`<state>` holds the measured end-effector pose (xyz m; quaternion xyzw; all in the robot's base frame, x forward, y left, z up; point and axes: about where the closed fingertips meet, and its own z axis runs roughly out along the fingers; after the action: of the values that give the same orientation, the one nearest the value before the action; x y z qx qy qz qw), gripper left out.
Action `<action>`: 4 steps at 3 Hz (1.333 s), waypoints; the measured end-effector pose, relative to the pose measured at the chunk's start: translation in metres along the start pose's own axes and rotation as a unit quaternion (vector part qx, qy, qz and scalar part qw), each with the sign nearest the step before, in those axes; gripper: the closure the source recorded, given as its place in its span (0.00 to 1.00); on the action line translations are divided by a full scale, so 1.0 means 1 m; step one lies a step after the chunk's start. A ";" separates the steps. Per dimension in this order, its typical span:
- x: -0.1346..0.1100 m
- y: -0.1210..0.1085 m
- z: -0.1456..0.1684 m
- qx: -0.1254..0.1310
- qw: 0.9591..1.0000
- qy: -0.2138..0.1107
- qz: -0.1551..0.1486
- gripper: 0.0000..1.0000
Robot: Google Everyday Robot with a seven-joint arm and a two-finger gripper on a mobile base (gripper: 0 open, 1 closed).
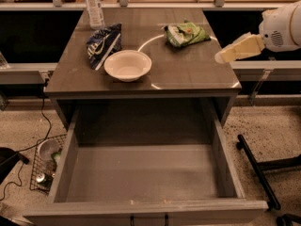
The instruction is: Place green jalapeno chip bag into top drawer
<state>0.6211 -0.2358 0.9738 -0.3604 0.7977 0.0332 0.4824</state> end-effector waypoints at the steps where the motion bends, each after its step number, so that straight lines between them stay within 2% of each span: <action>1: 0.000 0.000 0.000 0.000 1.000 0.000 0.000 0.00; 2: -0.005 0.002 0.008 0.009 1.000 -0.013 0.012 0.00; 3: -0.016 0.012 0.050 0.007 0.998 -0.048 0.051 0.00; 4: -0.035 0.003 0.102 0.020 0.988 -0.109 0.105 0.00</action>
Offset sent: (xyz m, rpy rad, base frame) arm 0.0154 0.0141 -0.0035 0.0782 -0.0534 -0.0607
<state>0.7051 -0.1737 0.9467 -0.2594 0.7740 0.1067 0.5677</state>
